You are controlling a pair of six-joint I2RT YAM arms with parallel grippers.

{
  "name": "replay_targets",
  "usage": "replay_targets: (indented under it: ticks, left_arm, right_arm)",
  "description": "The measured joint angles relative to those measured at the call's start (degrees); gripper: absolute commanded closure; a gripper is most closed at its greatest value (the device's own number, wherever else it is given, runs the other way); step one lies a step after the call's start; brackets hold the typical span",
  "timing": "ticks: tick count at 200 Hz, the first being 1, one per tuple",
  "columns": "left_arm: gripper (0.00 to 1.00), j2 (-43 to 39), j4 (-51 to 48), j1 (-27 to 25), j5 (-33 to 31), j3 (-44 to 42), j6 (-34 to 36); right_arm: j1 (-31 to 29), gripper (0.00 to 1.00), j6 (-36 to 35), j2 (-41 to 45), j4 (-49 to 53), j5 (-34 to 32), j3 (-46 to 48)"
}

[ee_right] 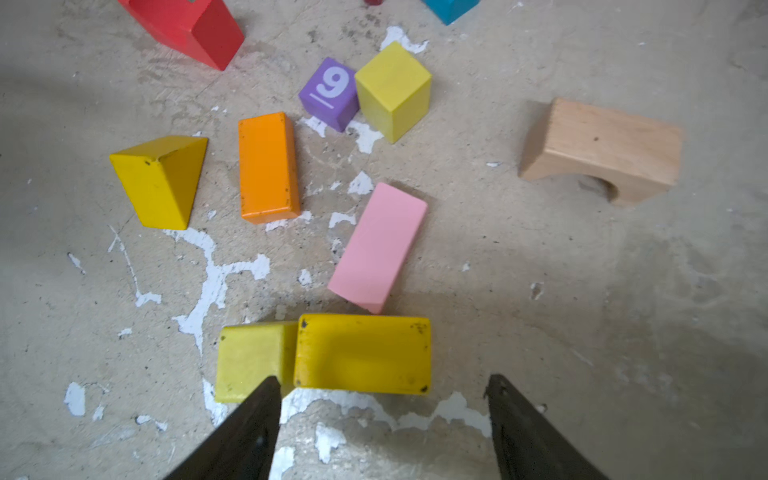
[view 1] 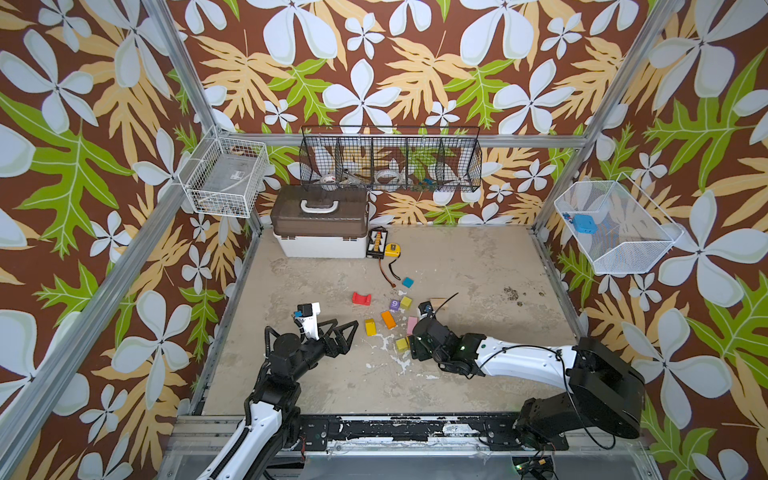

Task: Build the wood block tower
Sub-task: 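Move the right gripper to the yellow rectangular block and grasp it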

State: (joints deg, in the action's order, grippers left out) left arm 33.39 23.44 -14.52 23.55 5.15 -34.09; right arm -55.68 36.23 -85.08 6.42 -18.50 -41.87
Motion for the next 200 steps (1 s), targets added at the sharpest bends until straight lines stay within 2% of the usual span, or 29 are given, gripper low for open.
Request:
replay_targets:
  ticks: [51, 147, 200]
  left_arm:
    - [0.0, 4.28, 2.45, 0.0, 1.31, 0.42, -0.5]
    - [0.0, 1.86, 2.4, 0.0, 1.33, 0.59, -1.14]
    - [0.0, 1.7, 1.97, 0.0, 1.33, 0.79, -1.42]
  right_arm:
    - [-0.83, 0.22, -0.33, -2.49, 0.04, -1.11, -0.63]
    - [-0.66, 0.21, -0.2, -7.26, 0.15, -4.04, -2.34]
    - [-0.24, 0.3, 1.14, -9.77, -0.61, -4.39, -3.93]
